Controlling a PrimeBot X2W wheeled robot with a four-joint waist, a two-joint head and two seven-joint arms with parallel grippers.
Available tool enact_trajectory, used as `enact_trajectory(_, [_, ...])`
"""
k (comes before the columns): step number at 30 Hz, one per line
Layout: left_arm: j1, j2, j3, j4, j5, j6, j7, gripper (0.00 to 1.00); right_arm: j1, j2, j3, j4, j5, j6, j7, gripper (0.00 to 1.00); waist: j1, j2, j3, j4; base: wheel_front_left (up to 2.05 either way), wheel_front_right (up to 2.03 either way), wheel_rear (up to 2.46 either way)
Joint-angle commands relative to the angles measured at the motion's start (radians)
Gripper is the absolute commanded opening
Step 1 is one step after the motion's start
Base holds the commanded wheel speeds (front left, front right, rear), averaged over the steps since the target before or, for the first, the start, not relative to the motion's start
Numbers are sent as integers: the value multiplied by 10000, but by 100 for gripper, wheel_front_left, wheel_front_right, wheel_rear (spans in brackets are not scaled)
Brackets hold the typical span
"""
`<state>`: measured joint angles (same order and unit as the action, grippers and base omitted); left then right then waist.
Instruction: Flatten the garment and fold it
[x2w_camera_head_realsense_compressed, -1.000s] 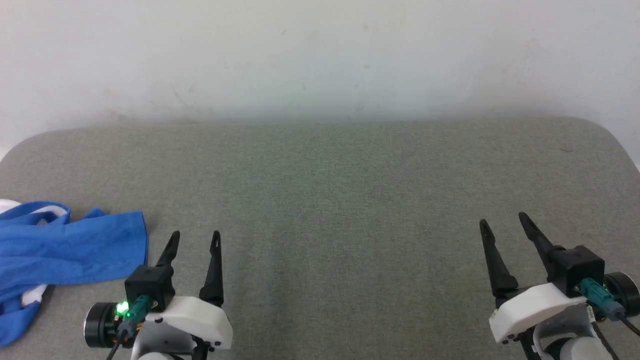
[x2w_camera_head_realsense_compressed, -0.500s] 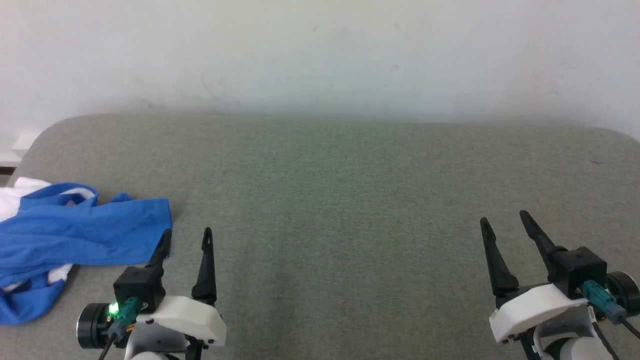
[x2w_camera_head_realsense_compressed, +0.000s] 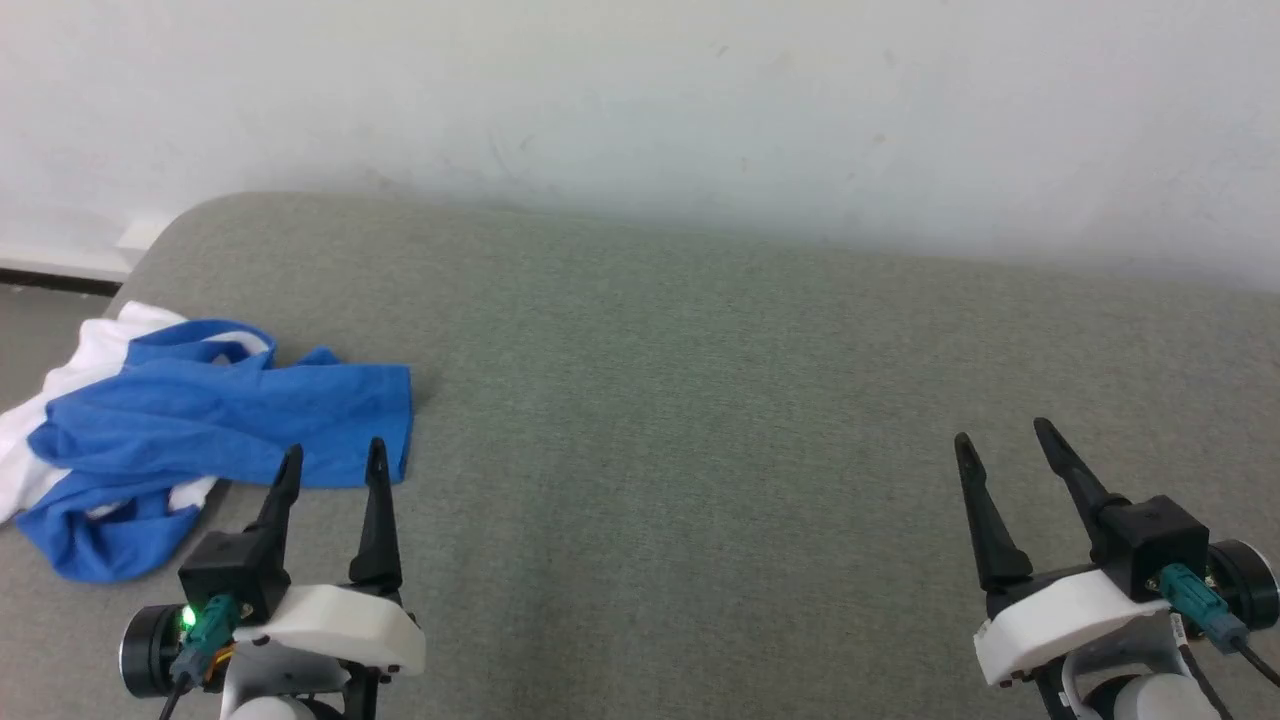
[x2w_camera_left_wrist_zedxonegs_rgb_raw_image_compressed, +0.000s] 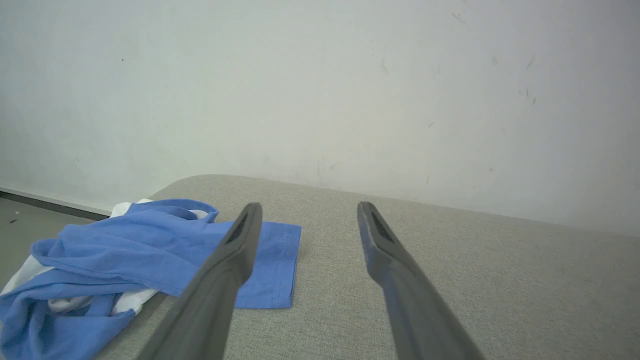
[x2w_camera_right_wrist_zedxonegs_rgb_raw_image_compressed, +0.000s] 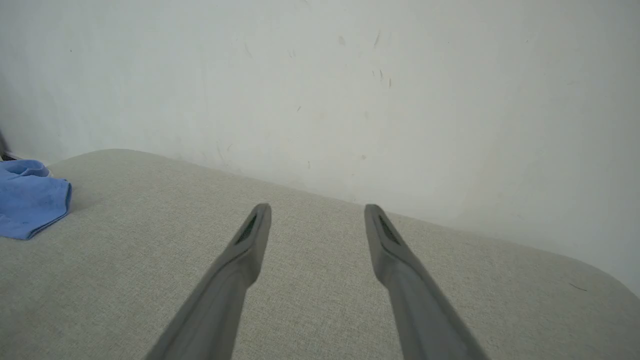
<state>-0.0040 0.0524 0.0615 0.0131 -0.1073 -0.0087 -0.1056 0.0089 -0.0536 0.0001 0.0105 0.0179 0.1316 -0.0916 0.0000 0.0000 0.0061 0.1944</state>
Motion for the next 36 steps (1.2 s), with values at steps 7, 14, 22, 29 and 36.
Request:
enact_trajectory(7, [-52, -11, 287, -6, -151, 13, -232, 100, -63, 18, 141, -68, -128, -5, -131, 100, 0, 0, 45, 622, 0, 0, 0])
enact_trajectory(14, [17, -12, 421, 68, -280, 7, -379, 100, -42, 19, 289, -156, -174, -5, -209, 100, 0, 0, 80, 1082, 0, 0, 0])
enact_trajectory(22, [-24, -14, 477, 175, -569, 35, -545, 100, -75, 21, 418, -314, -25, -6, -289, 100, 0, 0, 231, 1617, 0, 0, 0])
enact_trajectory(29, [-132, -15, 580, 141, -733, 80, -692, 100, -154, 23, 484, -400, 355, -6, -387, 100, 0, 0, 392, 1980, 0, 0, 0])
enact_trajectory(36, [-576, -16, 831, 89, -845, -44, -839, 100, -345, 25, 602, -499, 413, -7, -428, 100, 0, 0, 697, 2168, 0, 0, 0])
